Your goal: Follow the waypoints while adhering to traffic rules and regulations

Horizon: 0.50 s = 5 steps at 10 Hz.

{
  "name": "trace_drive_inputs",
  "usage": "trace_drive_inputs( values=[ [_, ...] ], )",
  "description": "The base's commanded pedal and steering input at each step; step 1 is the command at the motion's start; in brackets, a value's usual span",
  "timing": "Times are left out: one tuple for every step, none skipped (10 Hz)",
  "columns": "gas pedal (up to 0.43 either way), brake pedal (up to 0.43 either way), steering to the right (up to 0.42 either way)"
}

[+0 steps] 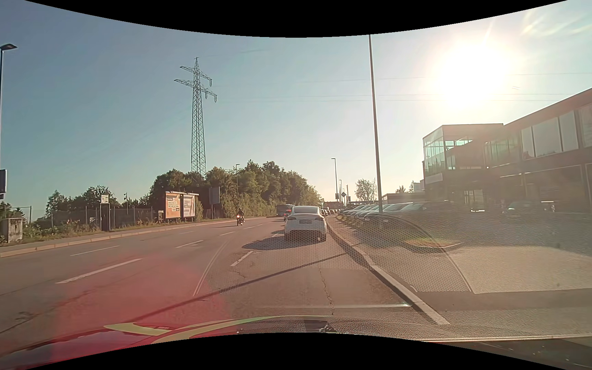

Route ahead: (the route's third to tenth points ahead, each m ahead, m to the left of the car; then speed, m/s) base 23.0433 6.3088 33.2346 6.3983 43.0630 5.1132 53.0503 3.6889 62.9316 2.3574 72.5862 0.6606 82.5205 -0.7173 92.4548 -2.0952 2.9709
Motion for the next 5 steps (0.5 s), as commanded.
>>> trace_drive_inputs(
  values=[
    [0.0, 0.0, 0.01],
    [0.0, 0.0, 0.011],
    [0.0, 0.0, 0.011],
    [0.0, 0.0, 0.012],
    [0.0, 0.0, 0.011]
  ],
)
